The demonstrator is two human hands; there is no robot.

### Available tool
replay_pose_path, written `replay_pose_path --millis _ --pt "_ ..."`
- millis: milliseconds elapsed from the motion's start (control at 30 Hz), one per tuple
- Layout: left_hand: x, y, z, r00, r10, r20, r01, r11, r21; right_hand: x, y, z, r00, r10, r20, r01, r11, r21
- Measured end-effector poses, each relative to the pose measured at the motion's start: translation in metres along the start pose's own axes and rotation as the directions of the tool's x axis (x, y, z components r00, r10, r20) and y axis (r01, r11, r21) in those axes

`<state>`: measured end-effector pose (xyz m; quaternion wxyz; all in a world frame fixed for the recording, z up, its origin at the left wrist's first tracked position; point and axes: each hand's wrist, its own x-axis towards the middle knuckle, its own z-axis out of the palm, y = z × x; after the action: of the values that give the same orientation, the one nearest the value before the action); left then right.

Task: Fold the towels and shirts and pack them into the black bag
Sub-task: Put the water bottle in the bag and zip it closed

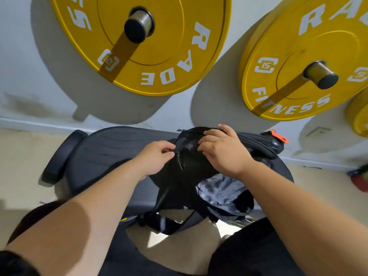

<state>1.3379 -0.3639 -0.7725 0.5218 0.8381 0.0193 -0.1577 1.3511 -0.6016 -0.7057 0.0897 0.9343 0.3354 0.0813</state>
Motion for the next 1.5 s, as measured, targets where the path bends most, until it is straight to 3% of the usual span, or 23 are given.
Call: replay_pose_path --millis 267,500,633,867,1000,1133,1233,1367,1500 --pt "0.0 0.0 0.005 0.985 0.124 -0.123 -0.113 0.989 0.09 -0.018 -0.018 0.002 0.976 0.22 0.004 -0.219 0.972 0.087" --pt "-0.004 0.002 0.0 0.995 0.004 -0.095 -0.027 0.971 -0.238 -0.012 -0.062 0.005 0.93 0.361 0.07 -0.362 0.932 0.013" --pt "-0.008 0.005 -0.002 0.997 0.033 -0.069 -0.052 0.953 -0.299 0.006 -0.08 0.01 0.907 0.409 0.099 -0.42 0.898 0.135" --pt "-0.013 0.008 -0.005 0.992 0.123 -0.028 -0.126 0.972 -0.2 0.032 -0.085 0.016 0.9 0.431 -0.064 -0.409 0.886 0.219" --pt "-0.008 0.003 -0.015 0.995 0.099 0.004 -0.092 0.941 -0.326 0.033 -0.074 0.016 0.898 0.438 -0.046 -0.418 0.879 0.228" --pt "-0.003 -0.008 -0.013 0.979 0.205 -0.004 -0.205 0.974 -0.097 0.035 -0.064 0.002 0.89 0.447 0.084 -0.452 0.844 0.288" --pt "-0.001 -0.009 0.001 0.935 0.349 0.06 -0.352 0.935 0.048 0.029 -0.055 -0.013 0.881 0.441 0.172 -0.473 0.802 0.365" --pt "0.007 0.009 0.012 0.892 0.451 -0.036 -0.452 0.891 -0.038 0.014 -0.042 -0.032 0.853 0.481 0.201 -0.513 0.705 0.489" --pt "0.014 0.025 0.026 0.855 0.515 0.05 -0.511 0.856 -0.074 0.0 -0.033 -0.05 0.827 0.532 0.181 -0.534 0.642 0.549"
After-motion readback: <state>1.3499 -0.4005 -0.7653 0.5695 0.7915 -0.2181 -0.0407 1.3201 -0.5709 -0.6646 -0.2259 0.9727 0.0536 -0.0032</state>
